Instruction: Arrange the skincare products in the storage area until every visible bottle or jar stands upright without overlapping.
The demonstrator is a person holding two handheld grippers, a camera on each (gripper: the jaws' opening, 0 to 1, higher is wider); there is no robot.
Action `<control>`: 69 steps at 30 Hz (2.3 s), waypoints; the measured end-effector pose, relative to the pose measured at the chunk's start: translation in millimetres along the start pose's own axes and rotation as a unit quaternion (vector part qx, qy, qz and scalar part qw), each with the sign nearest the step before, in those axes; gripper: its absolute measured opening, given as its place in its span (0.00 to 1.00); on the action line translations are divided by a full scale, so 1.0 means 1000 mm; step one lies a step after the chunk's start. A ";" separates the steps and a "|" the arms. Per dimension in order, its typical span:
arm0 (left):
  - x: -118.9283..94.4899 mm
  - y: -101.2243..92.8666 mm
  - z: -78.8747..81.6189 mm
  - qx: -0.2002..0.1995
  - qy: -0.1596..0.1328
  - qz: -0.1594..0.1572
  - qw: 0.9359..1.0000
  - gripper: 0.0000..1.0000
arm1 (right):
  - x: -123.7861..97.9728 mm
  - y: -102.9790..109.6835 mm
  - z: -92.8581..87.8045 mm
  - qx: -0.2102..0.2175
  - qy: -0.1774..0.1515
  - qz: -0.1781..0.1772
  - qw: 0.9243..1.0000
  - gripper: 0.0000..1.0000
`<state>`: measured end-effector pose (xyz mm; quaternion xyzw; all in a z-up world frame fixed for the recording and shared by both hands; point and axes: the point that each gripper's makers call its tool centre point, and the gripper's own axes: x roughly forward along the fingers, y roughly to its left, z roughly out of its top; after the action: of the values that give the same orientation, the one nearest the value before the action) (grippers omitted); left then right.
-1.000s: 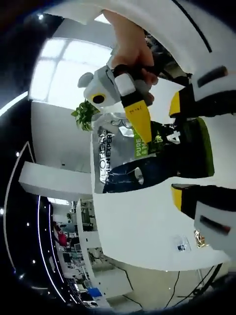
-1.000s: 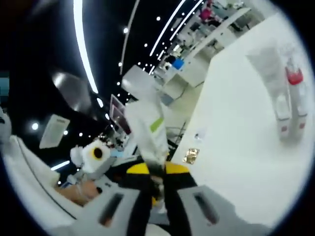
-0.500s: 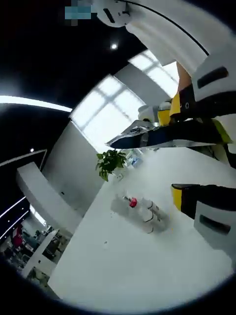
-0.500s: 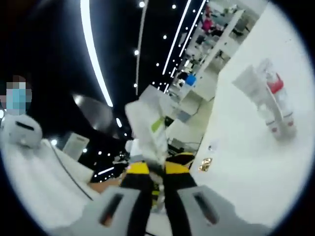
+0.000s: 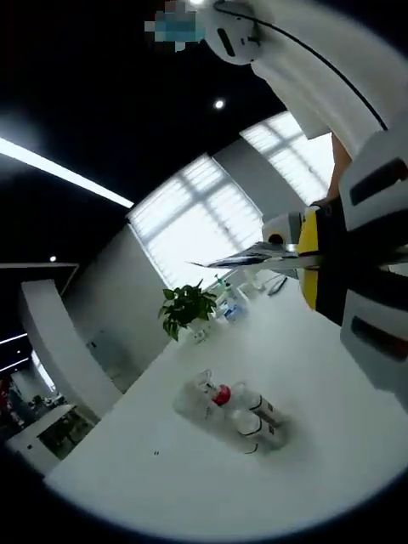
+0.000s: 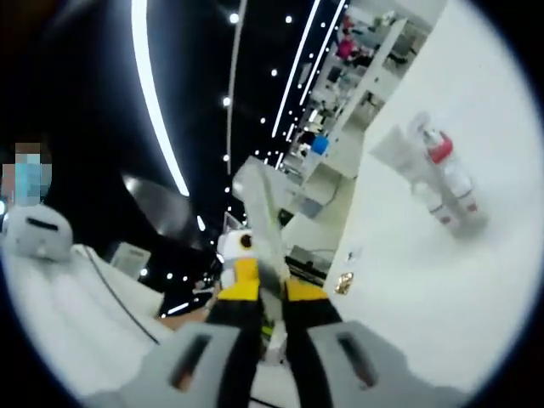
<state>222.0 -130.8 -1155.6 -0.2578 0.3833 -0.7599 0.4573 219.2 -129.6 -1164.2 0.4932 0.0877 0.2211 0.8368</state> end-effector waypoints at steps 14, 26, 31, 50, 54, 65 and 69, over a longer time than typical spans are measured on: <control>-0.014 -0.006 0.033 -0.042 -0.118 0.027 0.992 0.00 | 0.015 0.009 -0.013 0.000 0.023 0.025 0.999 0.04; -0.058 -0.003 0.036 -0.051 -0.189 0.082 0.977 0.00 | 0.038 0.015 -0.021 0.035 0.058 0.060 0.996 0.00; -0.083 0.000 0.038 -0.050 -0.210 0.116 0.970 0.02 | 0.053 0.019 -0.027 0.045 0.079 0.075 0.993 0.00; -0.094 0.012 0.009 -0.067 -0.180 0.128 0.973 0.00 | 0.075 0.010 -0.019 0.059 0.095 0.082 0.990 0.00; -0.104 0.031 0.013 -0.099 -0.206 0.143 0.963 0.00 | 0.075 -0.001 -0.019 0.032 0.091 0.059 0.994 0.08; -0.106 0.096 0.024 -0.154 -0.195 0.201 0.948 0.00 | 0.050 -0.041 -0.021 -0.079 0.089 -0.063 0.991 0.50; -0.101 0.119 0.027 -0.174 -0.190 0.217 0.942 0.00 | 0.036 -0.051 -0.024 -0.092 0.087 -0.094 0.987 0.63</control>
<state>346.3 -84.2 -1241.3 -0.3834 0.4621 -0.5011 0.6232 256.6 -115.7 -1217.2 0.3829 0.1858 0.1903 0.8847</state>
